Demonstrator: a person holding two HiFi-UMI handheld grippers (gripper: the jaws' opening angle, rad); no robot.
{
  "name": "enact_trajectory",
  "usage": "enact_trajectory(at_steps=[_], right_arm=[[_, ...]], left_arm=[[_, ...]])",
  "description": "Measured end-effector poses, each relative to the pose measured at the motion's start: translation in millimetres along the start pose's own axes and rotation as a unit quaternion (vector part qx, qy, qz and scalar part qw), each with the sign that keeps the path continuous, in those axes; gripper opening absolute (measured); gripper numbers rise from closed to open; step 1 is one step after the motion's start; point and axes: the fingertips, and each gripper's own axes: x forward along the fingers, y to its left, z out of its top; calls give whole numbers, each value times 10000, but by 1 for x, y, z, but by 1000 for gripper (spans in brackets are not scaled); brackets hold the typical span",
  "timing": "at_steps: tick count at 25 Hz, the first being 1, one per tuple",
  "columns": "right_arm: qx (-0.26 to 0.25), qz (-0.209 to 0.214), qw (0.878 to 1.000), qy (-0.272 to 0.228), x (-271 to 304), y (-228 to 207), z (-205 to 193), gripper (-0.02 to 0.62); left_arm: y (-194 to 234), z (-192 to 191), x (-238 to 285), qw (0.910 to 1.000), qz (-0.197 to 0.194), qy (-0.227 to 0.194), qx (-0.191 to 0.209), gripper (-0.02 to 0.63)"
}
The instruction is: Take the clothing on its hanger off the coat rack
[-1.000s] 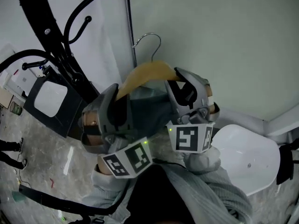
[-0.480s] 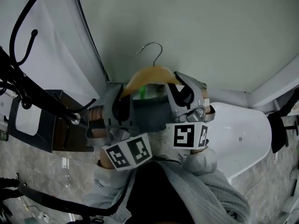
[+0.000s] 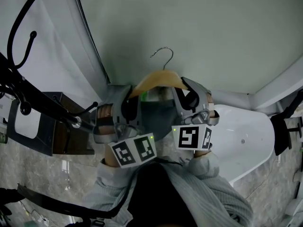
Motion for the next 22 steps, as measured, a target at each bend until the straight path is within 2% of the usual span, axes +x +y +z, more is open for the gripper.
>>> enact_trajectory(at_steps=[22], right_arm=[[161,290,9994,-21,0,13,3,106]], left_arm=[[1,-8,-10,9996,-25,252,128,98]])
